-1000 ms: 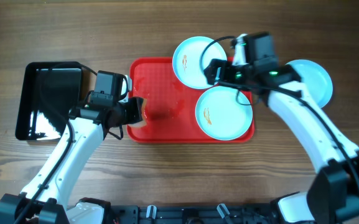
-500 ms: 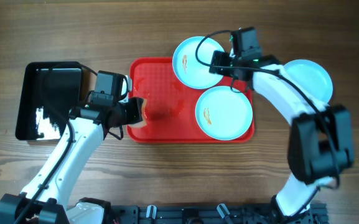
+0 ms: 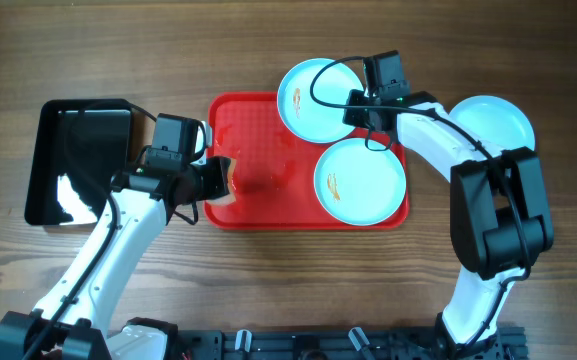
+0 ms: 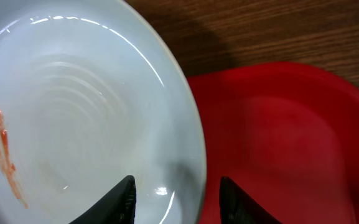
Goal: Clean dirty plates on tray and stack at the side
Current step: 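Reach the right gripper back and pinch the top plate's rim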
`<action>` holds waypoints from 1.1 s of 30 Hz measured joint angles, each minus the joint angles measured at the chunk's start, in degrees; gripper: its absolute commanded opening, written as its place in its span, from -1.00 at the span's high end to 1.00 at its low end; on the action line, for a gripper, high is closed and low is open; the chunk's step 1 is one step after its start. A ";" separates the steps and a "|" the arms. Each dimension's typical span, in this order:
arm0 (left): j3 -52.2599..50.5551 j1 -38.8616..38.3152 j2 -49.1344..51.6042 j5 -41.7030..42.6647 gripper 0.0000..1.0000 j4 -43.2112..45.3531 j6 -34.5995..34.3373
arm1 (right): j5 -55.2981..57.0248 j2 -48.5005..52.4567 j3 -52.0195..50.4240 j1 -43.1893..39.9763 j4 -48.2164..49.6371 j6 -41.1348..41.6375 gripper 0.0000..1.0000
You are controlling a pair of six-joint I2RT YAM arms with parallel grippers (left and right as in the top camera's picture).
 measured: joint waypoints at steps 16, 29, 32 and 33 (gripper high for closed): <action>0.00 -0.02 0.00 0.00 0.92 0.00 0.00 | 2.23 1.60 0.00 0.00 -0.04 0.26 0.91; 0.00 -0.02 0.00 0.00 0.92 0.00 0.00 | -2.38 -0.35 0.72 0.00 -0.63 -0.24 0.91; 0.00 -0.02 0.00 0.00 0.92 0.04 0.02 | -5.18 -3.80 0.76 0.00 -0.85 -0.48 0.91; 0.00 -0.02 0.00 0.00 0.92 0.04 0.00 | -6.19 -4.98 0.83 0.00 -0.96 -0.48 0.91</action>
